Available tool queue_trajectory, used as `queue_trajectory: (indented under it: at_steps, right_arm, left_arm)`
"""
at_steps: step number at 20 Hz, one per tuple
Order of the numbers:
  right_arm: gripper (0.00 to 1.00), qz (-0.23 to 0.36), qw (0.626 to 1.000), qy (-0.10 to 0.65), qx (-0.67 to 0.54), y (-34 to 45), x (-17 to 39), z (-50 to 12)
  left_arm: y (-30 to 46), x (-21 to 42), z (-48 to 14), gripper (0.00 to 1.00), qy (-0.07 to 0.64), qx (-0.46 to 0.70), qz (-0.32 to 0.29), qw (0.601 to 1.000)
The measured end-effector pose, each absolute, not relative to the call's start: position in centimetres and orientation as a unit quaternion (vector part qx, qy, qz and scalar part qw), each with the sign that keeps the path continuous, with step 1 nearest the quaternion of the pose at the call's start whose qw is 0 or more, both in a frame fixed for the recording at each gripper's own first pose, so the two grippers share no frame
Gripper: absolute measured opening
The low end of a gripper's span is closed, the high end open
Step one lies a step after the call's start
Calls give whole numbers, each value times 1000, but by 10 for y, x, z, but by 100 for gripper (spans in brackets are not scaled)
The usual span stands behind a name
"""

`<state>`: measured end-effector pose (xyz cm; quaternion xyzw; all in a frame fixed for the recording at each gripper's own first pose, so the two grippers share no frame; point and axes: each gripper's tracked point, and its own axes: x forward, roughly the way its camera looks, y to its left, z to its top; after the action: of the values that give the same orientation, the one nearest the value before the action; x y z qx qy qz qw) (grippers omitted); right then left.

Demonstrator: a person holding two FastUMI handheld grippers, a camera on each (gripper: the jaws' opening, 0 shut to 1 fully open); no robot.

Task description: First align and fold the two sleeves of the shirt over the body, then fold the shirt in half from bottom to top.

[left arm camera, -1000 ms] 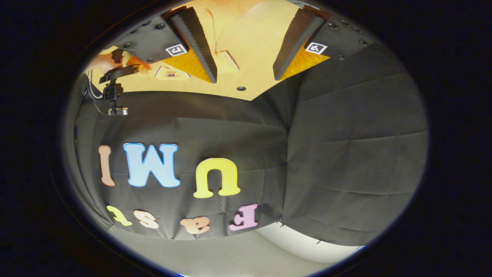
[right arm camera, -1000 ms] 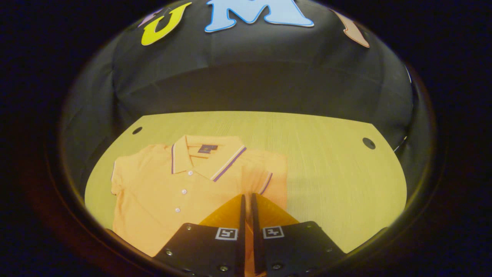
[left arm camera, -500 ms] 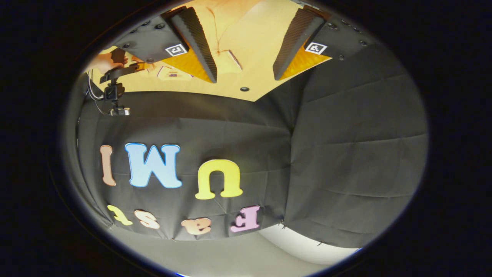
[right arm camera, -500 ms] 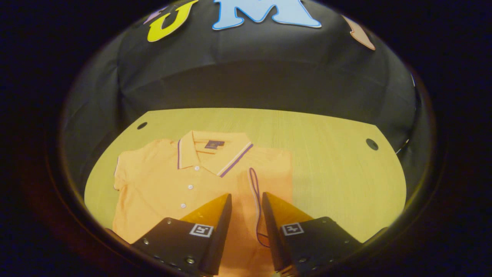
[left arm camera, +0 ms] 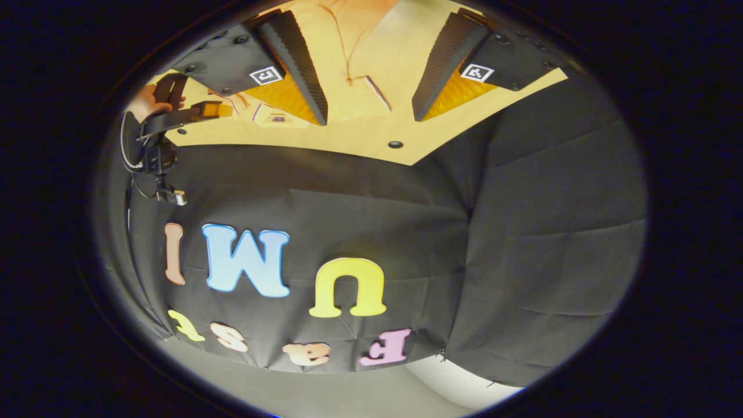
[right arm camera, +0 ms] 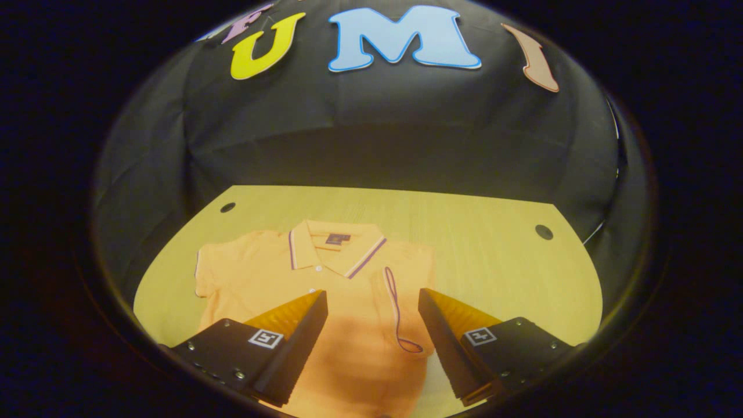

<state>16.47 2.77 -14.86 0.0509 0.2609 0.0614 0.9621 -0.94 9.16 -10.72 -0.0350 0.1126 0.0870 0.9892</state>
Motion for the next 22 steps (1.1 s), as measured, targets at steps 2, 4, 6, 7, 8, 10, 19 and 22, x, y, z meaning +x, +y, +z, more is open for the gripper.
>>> queue_trajectory:
  at_steps: [2,4,6,7,8,10,19,22]
  right_arm:
    - [97,54,966,247,51,28,154,-134]
    - [97,46,970,233,51,29,141,-119]
    - [97,39,973,220,50,29,127,-105]
    - [97,34,975,213,49,28,119,-97]
    - [97,30,977,207,50,28,110,-91]
    - [97,19,979,195,52,31,90,-79]
    - [97,-22,982,179,58,40,25,-58]
    - [97,-24,981,185,58,43,8,-58]
  left_arm:
    - [94,3,-116,94,120,-40,74,989]
    - [96,16,-126,94,130,-44,62,989]
    - [99,30,-137,95,139,-47,53,988]
    - [101,39,-144,95,145,-48,49,987]
    - [104,46,-154,95,151,-49,47,986]
    - [109,65,-172,95,166,-53,42,984]
    - [123,142,-260,94,236,-56,36,969]
    - [138,161,-285,94,257,-73,56,962]
